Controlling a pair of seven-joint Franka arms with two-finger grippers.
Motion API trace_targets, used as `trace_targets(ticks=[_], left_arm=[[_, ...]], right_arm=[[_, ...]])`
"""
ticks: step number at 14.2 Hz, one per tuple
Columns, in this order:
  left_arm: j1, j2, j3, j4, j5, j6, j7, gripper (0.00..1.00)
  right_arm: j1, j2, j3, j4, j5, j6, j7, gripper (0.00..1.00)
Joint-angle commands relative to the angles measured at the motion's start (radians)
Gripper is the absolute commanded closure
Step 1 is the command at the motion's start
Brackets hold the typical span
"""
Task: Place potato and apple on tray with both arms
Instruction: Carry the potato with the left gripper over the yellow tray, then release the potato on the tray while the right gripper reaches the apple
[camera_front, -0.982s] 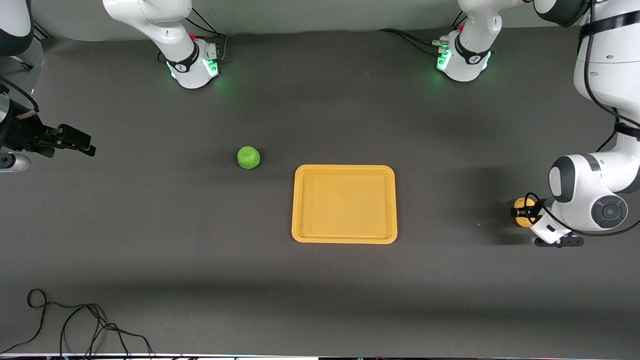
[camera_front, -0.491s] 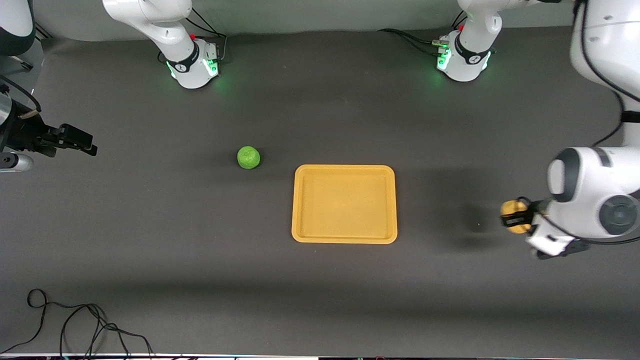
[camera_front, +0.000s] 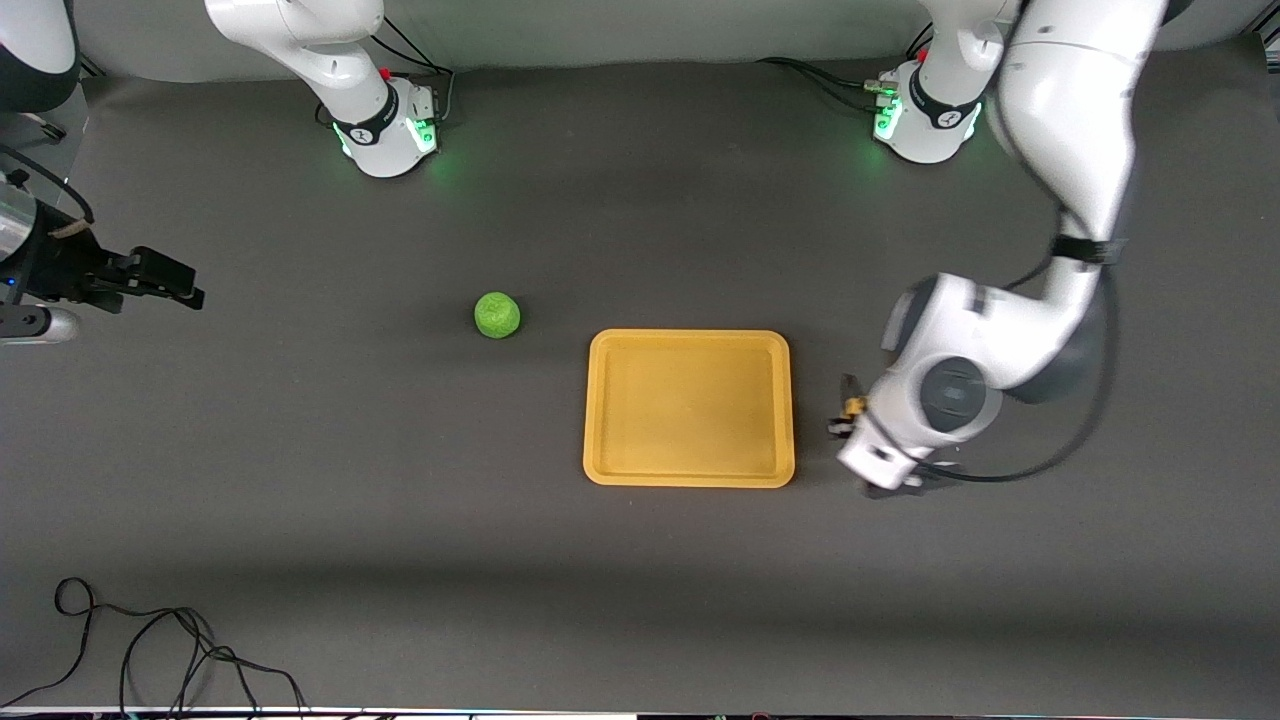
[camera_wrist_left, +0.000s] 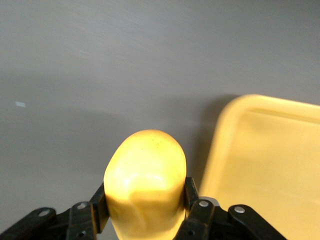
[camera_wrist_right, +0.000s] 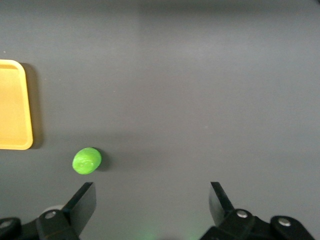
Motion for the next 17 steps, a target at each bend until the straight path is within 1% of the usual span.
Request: trace_targets(ticks=[1, 3, 5, 7, 9, 10, 11, 12, 13, 14, 15, 16, 17], left_arm=[[-0.072, 0.040, 0.019, 0.030, -0.007, 0.032, -0.042, 1.00], [-0.106, 0.071, 0.017, 0.033, -0.022, 0.036, -0.057, 1.00], [-0.132, 0.079, 0.017, 0.032, -0.065, 0.083, -0.060, 1.00], [-0.146, 0.089, 0.019, 0.032, -0.066, 0.106, -0.068, 1.00], [-0.145, 0.103, 0.019, 0.025, -0.064, 0.094, -0.048, 1.00], [-0.143, 0.108, 0.019, 0.022, -0.062, 0.091, -0.046, 1.00], [-0.144, 0.114, 0.019, 0.024, -0.061, 0.100, -0.046, 0.74], [-0.149, 0.131, 0.019, 0.030, -0.058, 0.108, -0.056, 0.41], [-0.151, 0.132, 0.019, 0.030, -0.053, 0.115, -0.063, 0.38], [-0.151, 0.132, 0.019, 0.029, -0.055, 0.121, -0.066, 0.35], [-0.149, 0.129, 0.019, 0.029, -0.056, 0.117, -0.063, 0.33], [-0.148, 0.128, 0.019, 0.029, -0.055, 0.111, -0.057, 0.27], [-0.148, 0.126, 0.019, 0.030, -0.055, 0.109, -0.065, 0.10]], right_arm=[[0.082, -0.054, -0.003, -0.070, 0.014, 0.021, 0.109, 0.00], [0.154, -0.083, -0.003, -0.108, 0.013, 0.038, 0.195, 0.00], [0.238, -0.107, -0.003, -0.145, 0.013, 0.057, 0.309, 0.00], [0.330, -0.125, -0.003, -0.182, 0.013, 0.080, 0.433, 0.00], [0.407, -0.157, -0.003, -0.242, 0.010, 0.111, 0.504, 0.00], [0.426, -0.188, -0.003, -0.289, 0.010, 0.132, 0.515, 0.00], [0.432, -0.232, -0.003, -0.350, 0.010, 0.163, 0.516, 0.00], [0.435, -0.281, 0.000, -0.422, 0.010, 0.198, 0.516, 0.00], [0.450, -0.321, 0.002, -0.478, 0.010, 0.217, 0.516, 0.00], [0.495, -0.349, 0.002, -0.522, 0.010, 0.229, 0.521, 0.00], [0.525, -0.363, 0.000, -0.549, 0.010, 0.237, 0.545, 0.00], [0.556, -0.363, 0.000, -0.561, 0.010, 0.240, 0.574, 0.00], [0.572, -0.363, 0.000, -0.573, 0.005, 0.249, 0.582, 0.00]])
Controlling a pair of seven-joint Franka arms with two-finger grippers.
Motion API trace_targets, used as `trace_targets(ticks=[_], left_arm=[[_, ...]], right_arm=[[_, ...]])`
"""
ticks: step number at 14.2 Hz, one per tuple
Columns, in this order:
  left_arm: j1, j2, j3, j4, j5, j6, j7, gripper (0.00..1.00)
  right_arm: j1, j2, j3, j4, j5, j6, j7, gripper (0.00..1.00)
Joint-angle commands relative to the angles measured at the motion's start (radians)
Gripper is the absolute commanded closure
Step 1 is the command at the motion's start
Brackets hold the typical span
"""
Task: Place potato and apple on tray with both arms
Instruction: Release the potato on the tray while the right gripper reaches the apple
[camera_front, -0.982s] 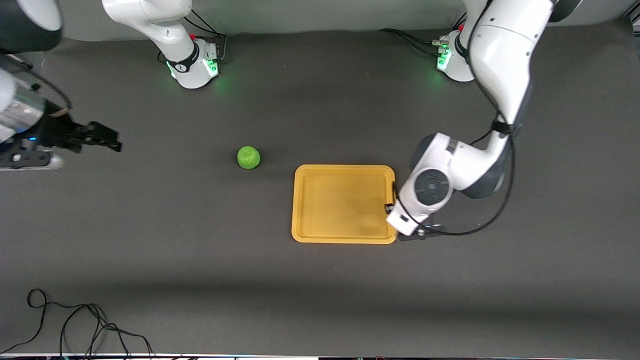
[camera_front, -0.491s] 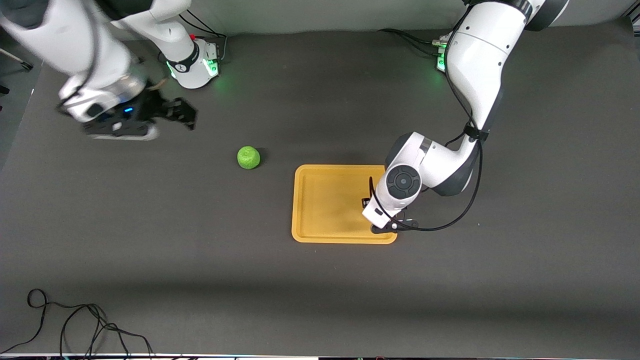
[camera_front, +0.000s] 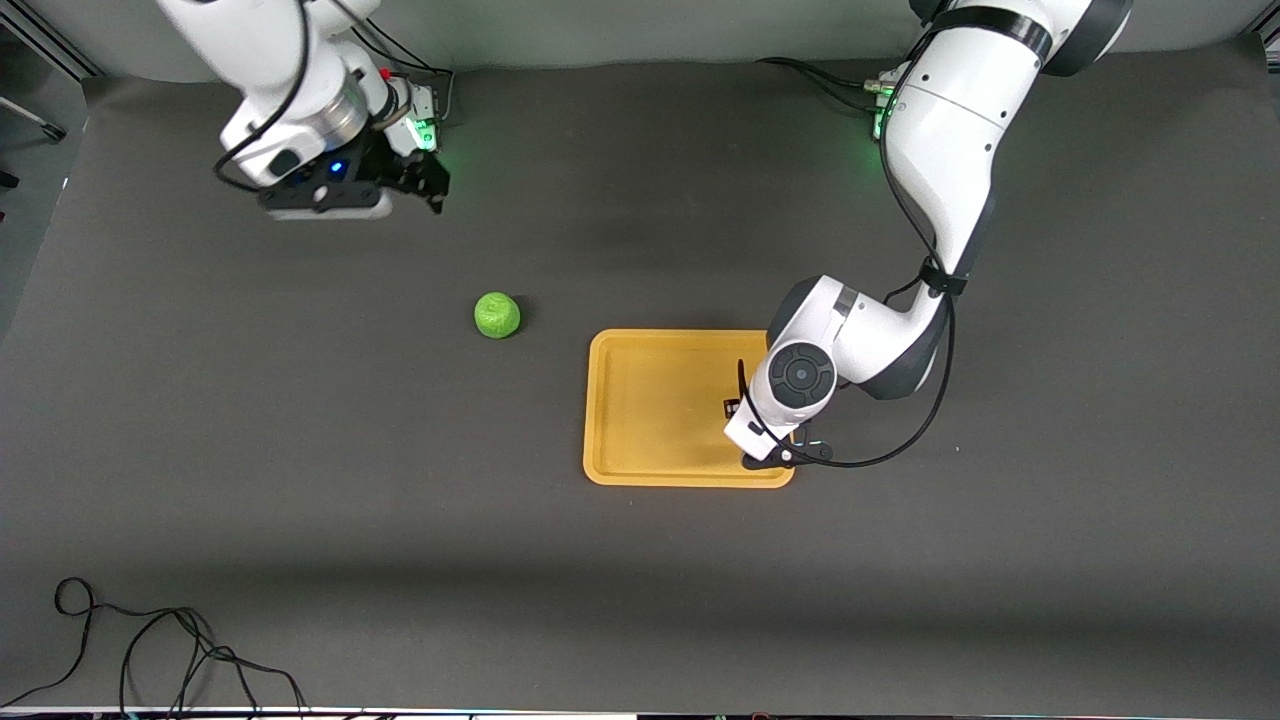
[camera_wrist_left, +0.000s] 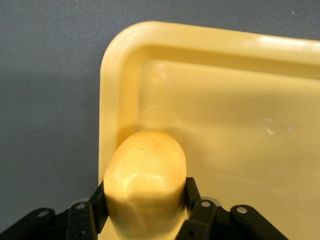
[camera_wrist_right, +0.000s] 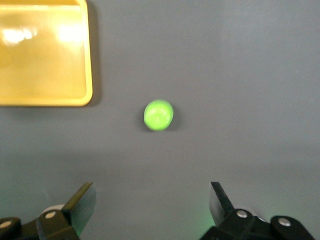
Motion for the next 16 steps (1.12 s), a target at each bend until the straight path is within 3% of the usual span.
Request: trace_targets(ticks=[1, 5, 9, 11, 16], left_arm=[[-0.017, -0.008, 0.015, 0.018, -0.011, -0.015, -0.021, 0.00], [0.027, -0.139, 0.023, 0.022, -0.016, -0.114, -0.061, 0.00], [0.194, -0.290, 0.024, 0.017, -0.011, -0.300, 0.029, 0.00], [0.257, -0.339, 0.030, -0.009, 0.062, -0.337, 0.100, 0.00], [0.499, -0.514, 0.032, -0.051, 0.098, -0.458, 0.578, 0.00]], right_arm=[[0.052, -0.043, -0.010, -0.088, -0.005, 0.058, 0.044, 0.00], [0.052, -0.008, -0.017, -0.177, -0.010, 0.182, 0.044, 0.00], [0.052, 0.056, -0.017, -0.298, -0.010, 0.394, 0.044, 0.00], [0.052, 0.137, -0.017, -0.328, -0.010, 0.509, 0.046, 0.00], [0.046, 0.291, -0.018, -0.367, -0.010, 0.692, 0.044, 0.00]])
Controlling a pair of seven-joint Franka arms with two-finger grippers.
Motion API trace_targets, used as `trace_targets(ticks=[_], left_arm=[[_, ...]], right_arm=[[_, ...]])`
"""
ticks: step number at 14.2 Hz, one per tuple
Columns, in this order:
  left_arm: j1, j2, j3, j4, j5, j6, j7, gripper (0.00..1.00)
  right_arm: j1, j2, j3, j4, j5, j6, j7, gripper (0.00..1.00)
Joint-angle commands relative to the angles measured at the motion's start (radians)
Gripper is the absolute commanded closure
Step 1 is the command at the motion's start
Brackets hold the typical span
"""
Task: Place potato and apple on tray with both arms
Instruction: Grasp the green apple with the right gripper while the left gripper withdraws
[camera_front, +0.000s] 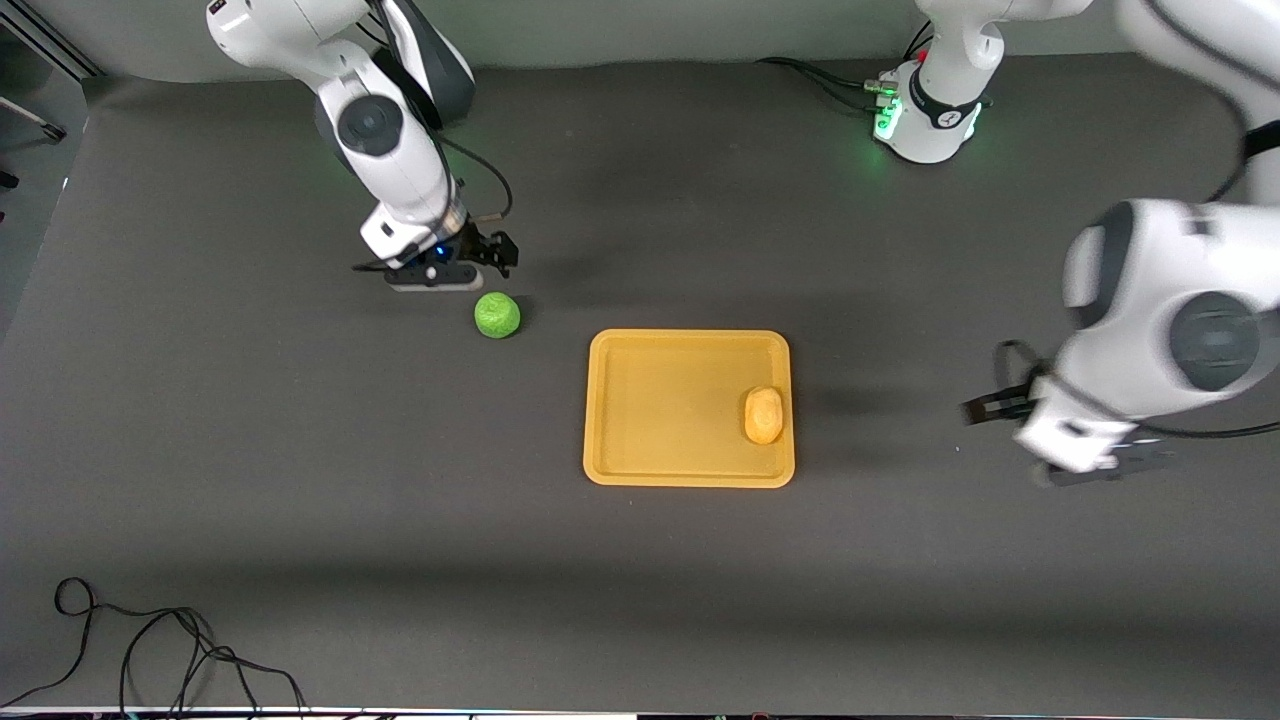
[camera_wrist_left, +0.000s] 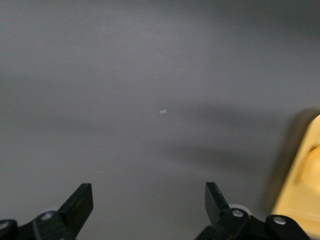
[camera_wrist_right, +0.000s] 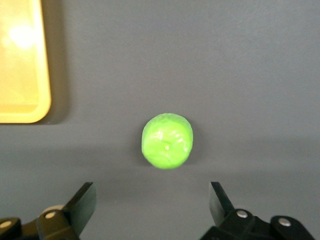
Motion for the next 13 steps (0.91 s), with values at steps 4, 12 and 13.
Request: trace_targets(ticks=[4, 12, 13], left_arm=[[0.119, -0.197, -0.010, -0.048, -0.039, -0.067, 0.185, 0.00], [0.117, -0.207, -0.014, -0.046, -0.122, -0.069, 0.269, 0.00], [0.117, -0.207, -0.012, -0.046, -0.122, -0.070, 0.269, 0.00]], right_arm=[[0.001, 0.142, -0.005, -0.025, -0.008, 0.163, 0.005, 0.00], [0.001, 0.276, -0.015, -0.025, -0.008, 0.268, 0.005, 0.00], [0.000, 0.292, -0.016, -0.024, -0.008, 0.283, 0.005, 0.00]])
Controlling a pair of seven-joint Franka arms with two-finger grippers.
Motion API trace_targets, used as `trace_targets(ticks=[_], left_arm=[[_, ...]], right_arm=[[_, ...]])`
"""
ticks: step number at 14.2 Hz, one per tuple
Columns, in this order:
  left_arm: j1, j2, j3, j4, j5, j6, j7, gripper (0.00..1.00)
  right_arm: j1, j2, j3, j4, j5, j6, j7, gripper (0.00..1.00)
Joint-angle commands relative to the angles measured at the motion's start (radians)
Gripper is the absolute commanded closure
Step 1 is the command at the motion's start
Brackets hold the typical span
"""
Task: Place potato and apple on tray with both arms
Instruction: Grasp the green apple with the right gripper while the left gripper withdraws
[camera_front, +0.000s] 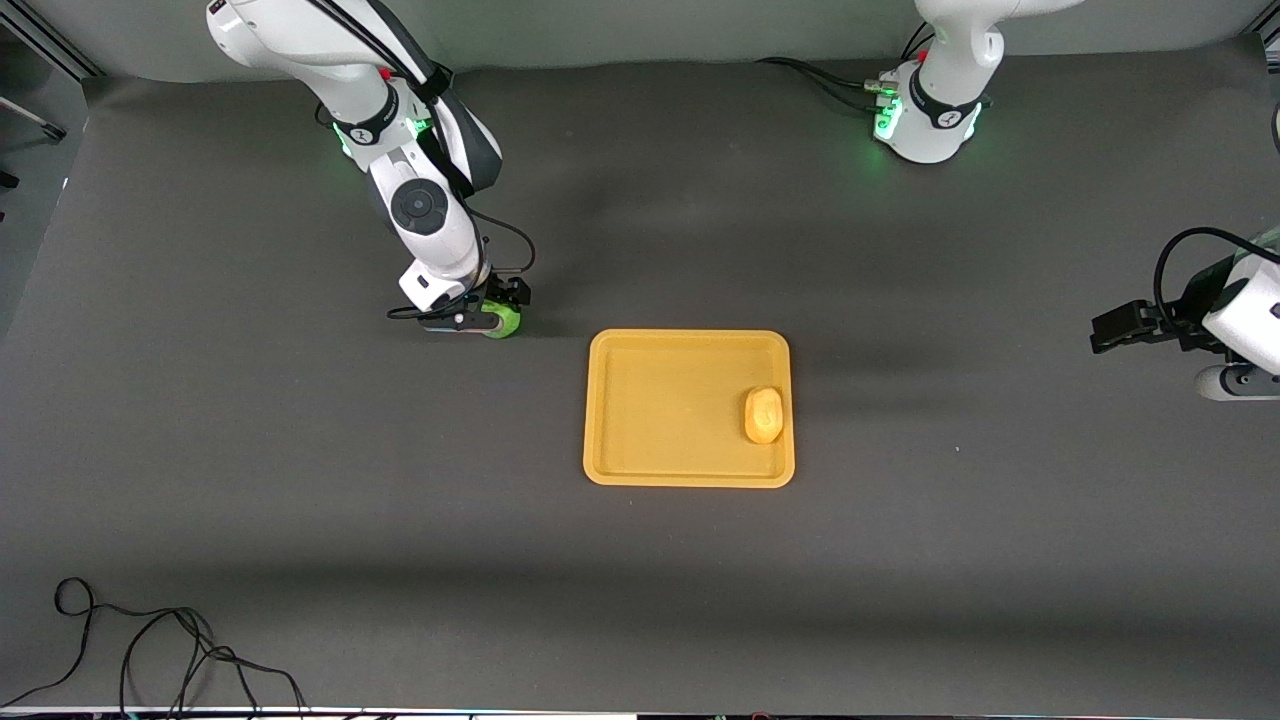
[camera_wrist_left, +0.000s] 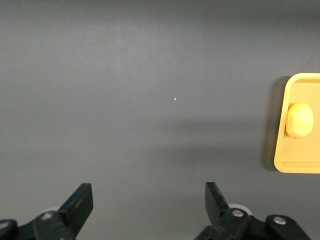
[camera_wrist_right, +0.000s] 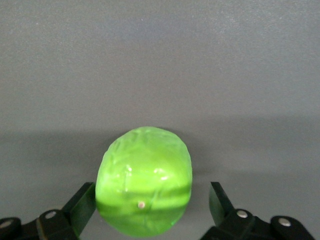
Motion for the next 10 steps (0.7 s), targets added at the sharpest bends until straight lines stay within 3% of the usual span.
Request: trace_targets(ticks=[1, 2, 3, 6, 10], left_arm=[[0.001, -0.015, 0.007, -0.011, -0.018, -0.010, 0.033, 0.00], [0.001, -0.013, 0.007, 0.002, -0.018, -0.023, 0.033, 0.00], [-0.002, -0.006, 0.008, 0.025, -0.017, -0.051, 0.030, 0.00], [-0.001, 0.014, 0.010, 0.071, -0.017, -0.066, 0.030, 0.00], [-0.002, 0.024, 0.010, 0.071, -0.002, -0.068, 0.033, 0.00]], right_arm=[[0.003, 0.032, -0.011, 0.008, -0.008, 0.040, 0.007, 0.11], [0.001, 0.027, -0.014, 0.009, -0.008, 0.037, 0.007, 0.30], [0.001, 0.018, -0.016, 0.011, -0.008, 0.032, 0.009, 0.38], [0.001, -0.046, -0.023, 0.016, -0.008, 0.015, 0.010, 0.39], [0.001, -0.201, -0.032, 0.142, -0.008, -0.282, 0.010, 0.39]])
